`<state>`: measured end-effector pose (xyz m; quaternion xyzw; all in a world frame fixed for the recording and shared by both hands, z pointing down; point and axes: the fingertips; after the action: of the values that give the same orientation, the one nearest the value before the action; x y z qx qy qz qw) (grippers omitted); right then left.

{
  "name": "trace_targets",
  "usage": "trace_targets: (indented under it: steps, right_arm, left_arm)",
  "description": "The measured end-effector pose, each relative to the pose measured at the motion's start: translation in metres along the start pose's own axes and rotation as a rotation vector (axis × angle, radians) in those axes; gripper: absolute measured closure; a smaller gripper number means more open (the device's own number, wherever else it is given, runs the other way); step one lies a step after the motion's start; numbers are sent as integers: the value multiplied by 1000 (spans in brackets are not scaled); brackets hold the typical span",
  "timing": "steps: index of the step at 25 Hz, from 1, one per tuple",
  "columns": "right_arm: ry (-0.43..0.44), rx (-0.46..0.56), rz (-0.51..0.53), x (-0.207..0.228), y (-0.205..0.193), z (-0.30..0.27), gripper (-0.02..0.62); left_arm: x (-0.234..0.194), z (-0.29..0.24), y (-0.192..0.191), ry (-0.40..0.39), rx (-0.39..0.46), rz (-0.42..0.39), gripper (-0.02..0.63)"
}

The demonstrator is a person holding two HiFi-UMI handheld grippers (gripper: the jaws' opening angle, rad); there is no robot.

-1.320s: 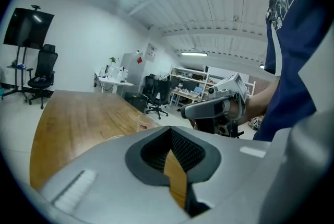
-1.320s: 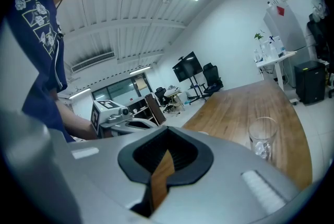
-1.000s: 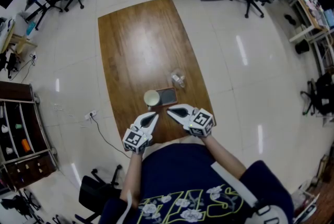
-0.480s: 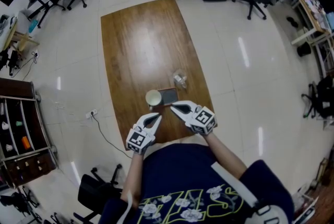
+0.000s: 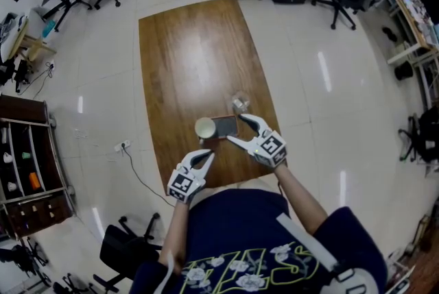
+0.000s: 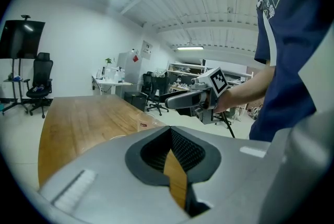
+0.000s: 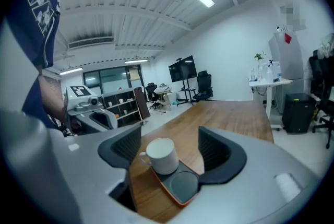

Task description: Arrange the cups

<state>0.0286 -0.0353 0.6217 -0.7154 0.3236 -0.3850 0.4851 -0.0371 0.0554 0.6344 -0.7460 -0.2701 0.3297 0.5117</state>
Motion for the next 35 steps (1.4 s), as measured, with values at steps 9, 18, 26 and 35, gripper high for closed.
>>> trace_targets:
  steps: [9,18,26,35]
  right_arm:
    - [-180,-124,121,82,-35,-29,14]
    - [-274,-280,20,146,-91,-54,15]
    - [-319,-344,64,162,-114,-62,175]
    - [-337,-339,84,162,-113,-63,189]
  left_arm:
    - [-2,12,-4,48,-23,-13,603]
    - [-2,23,-10,110,-25,18,603]
    - [-13,36,-14,169,2,77,603]
    - [-8,31,-17,173,-7,81,603]
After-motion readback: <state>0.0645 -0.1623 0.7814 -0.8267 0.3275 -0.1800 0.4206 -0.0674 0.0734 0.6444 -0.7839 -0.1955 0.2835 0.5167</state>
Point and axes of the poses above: the fingertips, and each gripper's own axes: z backward along the fingers, x to its right, y out of its top, and after that the axes turned 7 degrees about x, right-handed
